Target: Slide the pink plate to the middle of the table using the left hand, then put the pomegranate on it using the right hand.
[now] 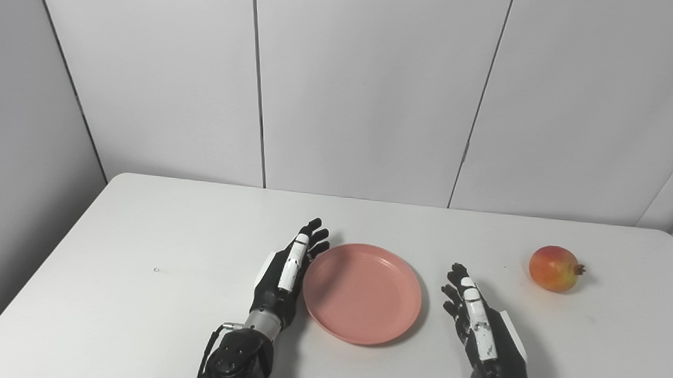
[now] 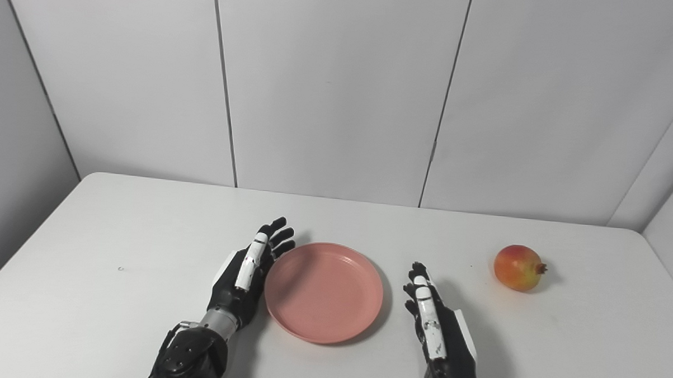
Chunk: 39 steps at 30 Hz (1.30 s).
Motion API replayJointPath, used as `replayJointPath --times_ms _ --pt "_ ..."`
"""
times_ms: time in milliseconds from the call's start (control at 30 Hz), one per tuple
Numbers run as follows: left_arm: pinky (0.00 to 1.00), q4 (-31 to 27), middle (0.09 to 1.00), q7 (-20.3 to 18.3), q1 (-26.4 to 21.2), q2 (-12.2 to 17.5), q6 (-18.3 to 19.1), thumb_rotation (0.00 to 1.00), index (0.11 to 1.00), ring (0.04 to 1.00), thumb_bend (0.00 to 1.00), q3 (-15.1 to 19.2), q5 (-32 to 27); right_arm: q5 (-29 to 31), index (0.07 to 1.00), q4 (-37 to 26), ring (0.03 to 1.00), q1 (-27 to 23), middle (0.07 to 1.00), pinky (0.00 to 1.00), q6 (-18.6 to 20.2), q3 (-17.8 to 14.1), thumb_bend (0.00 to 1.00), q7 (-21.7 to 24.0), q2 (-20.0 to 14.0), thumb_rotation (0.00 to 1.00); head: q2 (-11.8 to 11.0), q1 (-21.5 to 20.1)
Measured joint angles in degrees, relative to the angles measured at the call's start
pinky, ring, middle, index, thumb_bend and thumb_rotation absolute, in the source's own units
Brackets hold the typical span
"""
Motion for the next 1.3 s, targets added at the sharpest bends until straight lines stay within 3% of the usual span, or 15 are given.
replayJointPath --times_ms 100,267,633,867,967,1300 --pt "0.91 -0.3 0.919 -0.2 0.3 -0.1 0.0 1.0 0.904 0.908 0.42 0.1 0.0 -0.7 0.957 0.0 0.95 -0.4 0.96 0.95 0.0 0.1 0.29 -0.4 0.0 1.0 -0.2 -1.0" --pt "0.91 -0.1 0.917 -1.1 0.3 0.1 -0.4 1.0 0.902 0.904 0.43 0.7 -0.1 -2.8 0.943 0.0 0.935 -0.8 0.944 0.95 0.0 0.7 0.31 -0.9 0.0 1.0 -0.8 -7.1" --pt "0.89 -0.1 0.907 -3.4 0.5 1.0 -0.4 1.0 0.893 0.899 0.41 3.0 -1.8 -9.4 0.897 -0.6 0.893 -2.5 0.9 0.88 -0.7 2.0 0.35 -3.6 0.6 1.0 -1.6 -12.2" --pt "0.91 -0.1 0.913 -3.9 0.6 1.2 -0.4 1.0 0.895 0.902 0.4 3.4 -2.3 -17.2 0.871 -2.8 0.861 -5.5 0.877 0.82 -2.2 2.1 0.4 -5.3 -2.5 0.98 -2.8 -15.2" --pt "0.92 0.1 0.921 -4.6 0.5 1.5 -0.5 1.0 0.904 0.911 0.4 3.6 -2.5 -21.9 0.874 -3.0 0.856 -6.4 0.871 0.8 -2.3 2.7 0.5 -5.5 -4.7 0.95 -3.3 -16.6" --pt "0.93 1.1 0.926 -6.5 0.2 2.0 -1.0 1.0 0.916 0.917 0.39 5.1 -3.9 -29.8 0.867 -3.0 0.844 -9.7 0.868 0.78 -2.8 1.8 0.64 -6.7 -9.7 0.84 -4.3 -19.6"
